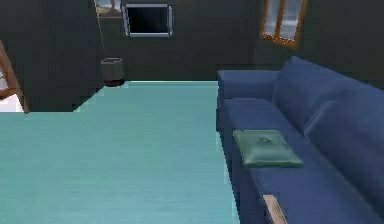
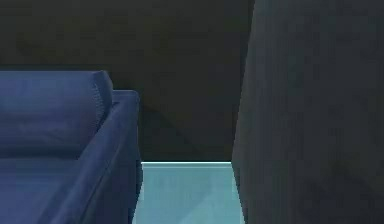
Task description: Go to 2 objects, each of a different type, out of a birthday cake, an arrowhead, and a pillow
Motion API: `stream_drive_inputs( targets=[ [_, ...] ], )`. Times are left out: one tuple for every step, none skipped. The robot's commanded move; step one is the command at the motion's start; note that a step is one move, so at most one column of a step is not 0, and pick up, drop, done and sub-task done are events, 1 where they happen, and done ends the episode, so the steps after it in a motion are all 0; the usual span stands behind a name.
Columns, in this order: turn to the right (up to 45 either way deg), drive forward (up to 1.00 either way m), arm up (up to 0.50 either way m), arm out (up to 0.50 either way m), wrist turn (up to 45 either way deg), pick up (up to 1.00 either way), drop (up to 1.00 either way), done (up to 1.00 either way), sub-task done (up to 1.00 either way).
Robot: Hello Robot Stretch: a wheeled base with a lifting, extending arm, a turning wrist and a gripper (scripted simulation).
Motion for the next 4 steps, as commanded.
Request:
stream_drive_inputs(
  targets=[
    [-39.0,0.0,0.0,0.0,0.0,0.0,0.0,0.0,0.0],
    [0.0,0.3,0.0,0.0,0.0,0.0,0.0,0.0,0.0],
    [30.0,0.0,0.0,0.0,0.0,0.0,0.0,0.0,0.0],
    [0.0,0.2,0.0,0.0,0.0,0.0,0.0,0.0,0.0]
  ],
)
